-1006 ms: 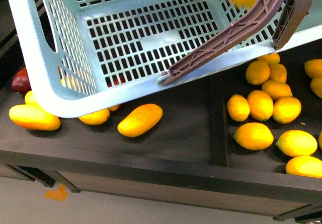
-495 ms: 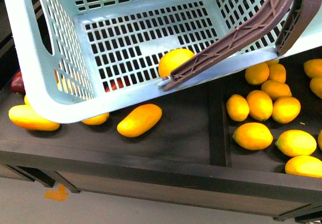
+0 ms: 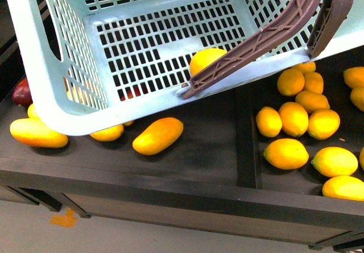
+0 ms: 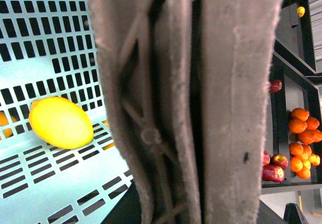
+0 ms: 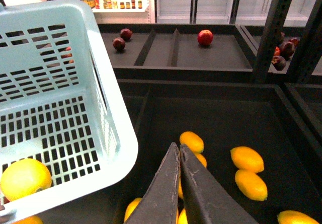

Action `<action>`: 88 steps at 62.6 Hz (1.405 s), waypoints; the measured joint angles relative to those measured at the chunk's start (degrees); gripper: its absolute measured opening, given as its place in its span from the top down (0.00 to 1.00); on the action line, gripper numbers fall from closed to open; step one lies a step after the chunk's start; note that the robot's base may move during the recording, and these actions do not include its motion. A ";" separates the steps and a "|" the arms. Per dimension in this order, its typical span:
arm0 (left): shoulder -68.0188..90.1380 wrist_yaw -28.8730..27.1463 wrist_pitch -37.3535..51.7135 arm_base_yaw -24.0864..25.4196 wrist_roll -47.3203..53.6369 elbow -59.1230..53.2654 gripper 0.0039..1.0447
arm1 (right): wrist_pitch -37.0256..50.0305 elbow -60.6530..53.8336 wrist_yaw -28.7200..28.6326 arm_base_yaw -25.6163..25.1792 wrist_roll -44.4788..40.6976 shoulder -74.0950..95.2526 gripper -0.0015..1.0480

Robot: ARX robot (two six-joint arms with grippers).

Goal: Pick lemon and mango into basket

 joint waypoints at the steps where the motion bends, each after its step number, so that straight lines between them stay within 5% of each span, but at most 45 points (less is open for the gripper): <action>1: 0.00 0.00 0.00 0.00 0.00 0.00 0.85 | 0.00 -0.02 -0.07 0.00 0.00 -0.11 0.83; 29: 0.00 0.85 0.00 -1.01 -0.09 0.00 0.85 | -0.04 -0.04 -0.17 -0.31 0.00 -0.28 0.07; 88: -0.09 0.13 0.02 -0.17 0.04 -0.07 0.85 | -0.09 -0.31 -0.24 -0.31 -0.02 -0.35 0.08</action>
